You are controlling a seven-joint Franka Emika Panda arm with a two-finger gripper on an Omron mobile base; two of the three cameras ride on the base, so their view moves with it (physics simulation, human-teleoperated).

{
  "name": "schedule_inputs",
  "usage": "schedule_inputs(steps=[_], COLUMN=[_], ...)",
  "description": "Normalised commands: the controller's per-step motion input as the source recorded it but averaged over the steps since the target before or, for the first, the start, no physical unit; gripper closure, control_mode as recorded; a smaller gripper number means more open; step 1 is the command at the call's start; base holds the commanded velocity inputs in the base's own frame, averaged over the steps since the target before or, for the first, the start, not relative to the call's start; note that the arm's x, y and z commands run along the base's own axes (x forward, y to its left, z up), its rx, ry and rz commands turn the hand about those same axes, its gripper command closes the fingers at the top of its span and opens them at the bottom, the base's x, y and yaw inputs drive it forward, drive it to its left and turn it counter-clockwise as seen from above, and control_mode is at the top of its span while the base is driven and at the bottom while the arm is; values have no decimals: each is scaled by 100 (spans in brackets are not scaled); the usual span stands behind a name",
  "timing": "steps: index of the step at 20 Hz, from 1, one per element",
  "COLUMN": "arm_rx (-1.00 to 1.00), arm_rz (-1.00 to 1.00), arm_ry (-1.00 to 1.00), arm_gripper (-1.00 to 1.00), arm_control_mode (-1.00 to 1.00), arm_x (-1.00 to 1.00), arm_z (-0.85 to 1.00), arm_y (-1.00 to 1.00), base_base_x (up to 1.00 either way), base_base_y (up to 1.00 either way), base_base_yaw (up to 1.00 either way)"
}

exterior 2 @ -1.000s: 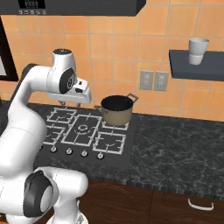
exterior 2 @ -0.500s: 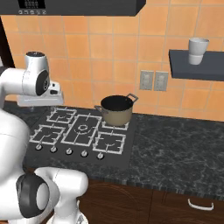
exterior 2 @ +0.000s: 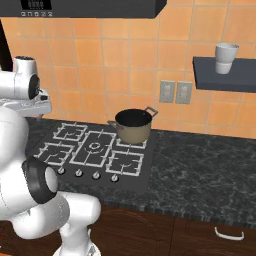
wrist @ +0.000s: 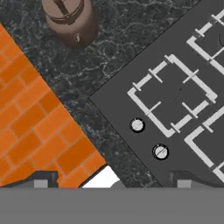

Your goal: Pick the kettle from the counter and place it on a stove burner. Then turn the burner on.

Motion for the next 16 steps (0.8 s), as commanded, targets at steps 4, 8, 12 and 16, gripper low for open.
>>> schedule_inputs(steps=[4,8,12,16], arm_rx=[0,0,0,0], arm_rz=[43,33,31,28], arm_ry=[7,1,0,0], arm_gripper=[-100,-100,-100,-100], arm_control_mode=[-100,-100,-100,-100], arm_x=[0,0,0,18], arm_z=[-7,-20,-35,-43], arm_y=[91,94,100,100], base_base_x=[0,0,0,0], base_base_y=[0,0,0,0], base_base_yaw=[0,0,0,0])
